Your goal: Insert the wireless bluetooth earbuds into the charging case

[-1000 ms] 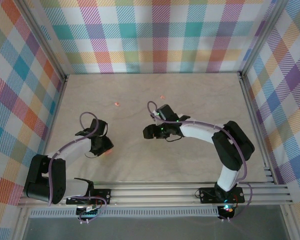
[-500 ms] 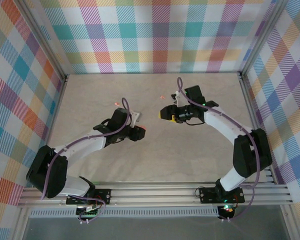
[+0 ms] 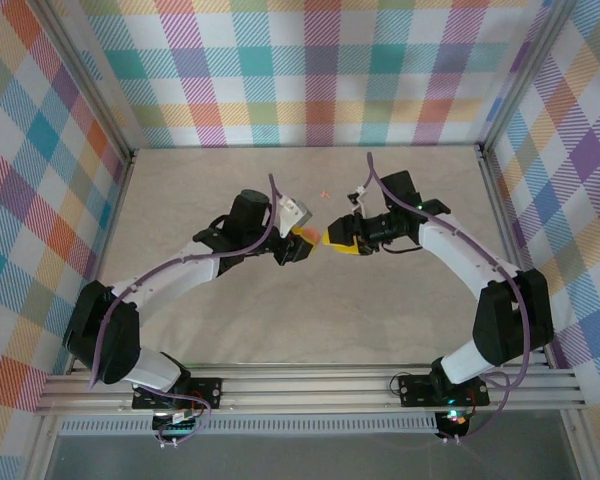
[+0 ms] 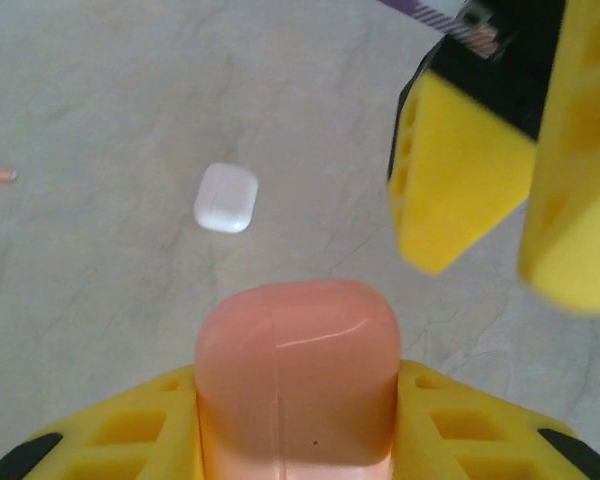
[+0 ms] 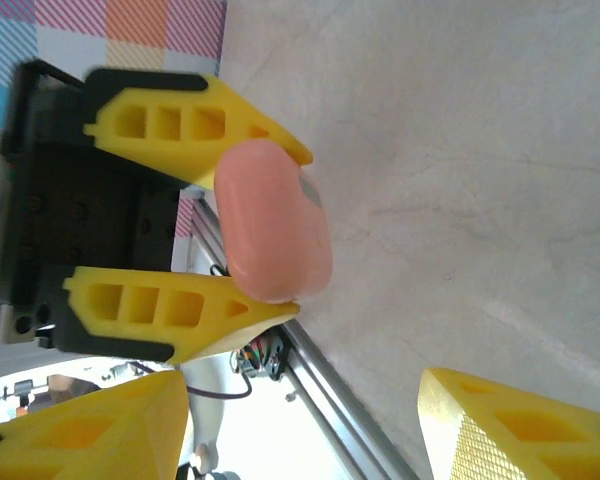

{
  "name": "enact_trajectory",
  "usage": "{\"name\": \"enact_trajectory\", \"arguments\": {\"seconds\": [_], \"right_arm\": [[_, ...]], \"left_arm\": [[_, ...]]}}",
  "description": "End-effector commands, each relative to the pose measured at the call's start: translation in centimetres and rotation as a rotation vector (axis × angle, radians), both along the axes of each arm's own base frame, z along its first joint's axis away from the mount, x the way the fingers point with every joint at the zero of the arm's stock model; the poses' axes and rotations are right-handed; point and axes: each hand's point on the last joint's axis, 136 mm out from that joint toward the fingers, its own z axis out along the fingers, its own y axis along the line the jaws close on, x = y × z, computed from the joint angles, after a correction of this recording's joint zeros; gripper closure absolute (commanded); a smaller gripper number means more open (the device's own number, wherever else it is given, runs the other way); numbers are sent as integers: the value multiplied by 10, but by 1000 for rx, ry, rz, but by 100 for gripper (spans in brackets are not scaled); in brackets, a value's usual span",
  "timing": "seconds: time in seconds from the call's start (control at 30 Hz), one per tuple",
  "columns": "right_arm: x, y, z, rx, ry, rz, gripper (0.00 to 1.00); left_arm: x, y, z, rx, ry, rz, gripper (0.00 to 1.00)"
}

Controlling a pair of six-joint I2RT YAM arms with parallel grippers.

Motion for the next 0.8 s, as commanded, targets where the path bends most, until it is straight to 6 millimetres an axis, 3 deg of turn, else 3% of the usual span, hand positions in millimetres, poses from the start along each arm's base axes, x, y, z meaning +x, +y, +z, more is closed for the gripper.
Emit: {"name": "enact_trajectory", "arguments": {"seconds": [0.0,0.33,0.63,0.77], "right_arm": [[-8,5,16,10,-17,18,37],[-3,11,5,-50,-46,11,40],[0,19,9,10,-34,22,59],[-6,25,8,61,5,65,78]], "left_arm": [[-13,-19,9,26,-31,-150,67],[-26,-31,19,-13,0,-250,69],[-38,-35,23,-24,4,-279,69],[-40,-36,27,-32,4,-276,69]]}}
